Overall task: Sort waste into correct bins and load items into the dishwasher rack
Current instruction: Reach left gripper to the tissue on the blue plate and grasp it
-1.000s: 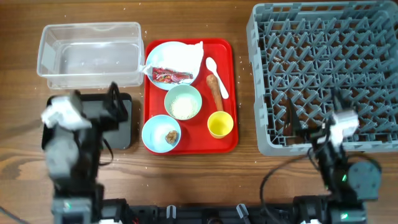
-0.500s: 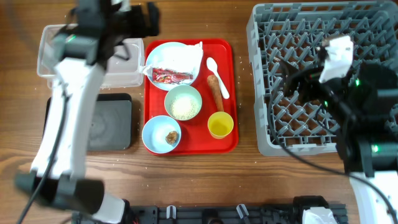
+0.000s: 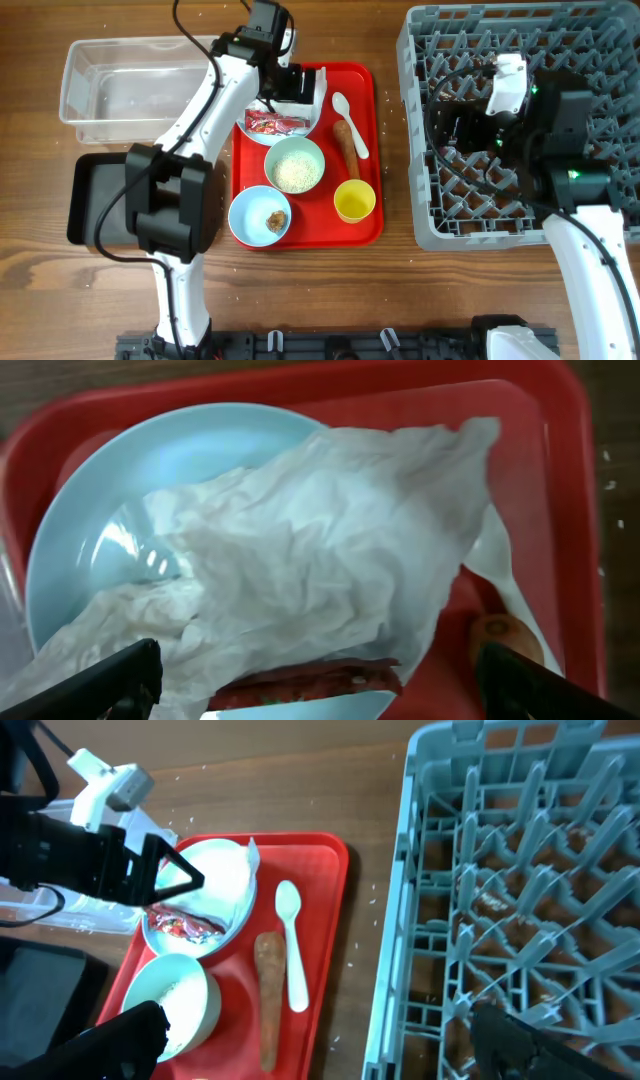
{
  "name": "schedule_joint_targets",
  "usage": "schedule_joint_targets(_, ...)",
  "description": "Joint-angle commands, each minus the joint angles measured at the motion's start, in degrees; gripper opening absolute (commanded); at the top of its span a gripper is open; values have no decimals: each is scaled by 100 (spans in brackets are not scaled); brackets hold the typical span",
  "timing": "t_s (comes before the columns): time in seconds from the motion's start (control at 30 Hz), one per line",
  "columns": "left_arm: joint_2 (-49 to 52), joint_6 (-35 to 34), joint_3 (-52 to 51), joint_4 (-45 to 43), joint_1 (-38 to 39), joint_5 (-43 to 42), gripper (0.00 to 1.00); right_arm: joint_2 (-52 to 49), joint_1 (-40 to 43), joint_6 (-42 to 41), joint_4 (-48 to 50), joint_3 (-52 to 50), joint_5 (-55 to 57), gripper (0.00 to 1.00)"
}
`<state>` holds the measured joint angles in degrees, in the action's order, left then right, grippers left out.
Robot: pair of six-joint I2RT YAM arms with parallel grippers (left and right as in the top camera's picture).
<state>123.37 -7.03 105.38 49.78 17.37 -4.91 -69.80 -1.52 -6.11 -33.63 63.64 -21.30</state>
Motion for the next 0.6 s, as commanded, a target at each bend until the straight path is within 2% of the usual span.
schedule_joint_targets(0.0,20,-243,59,17,-151,199,100,-118,9,-160,-9,138,-197,100)
schedule_joint_targets(0.57,1036,103,59,44,-155,-107,100,-166,9,-157,-33,138,-195,100)
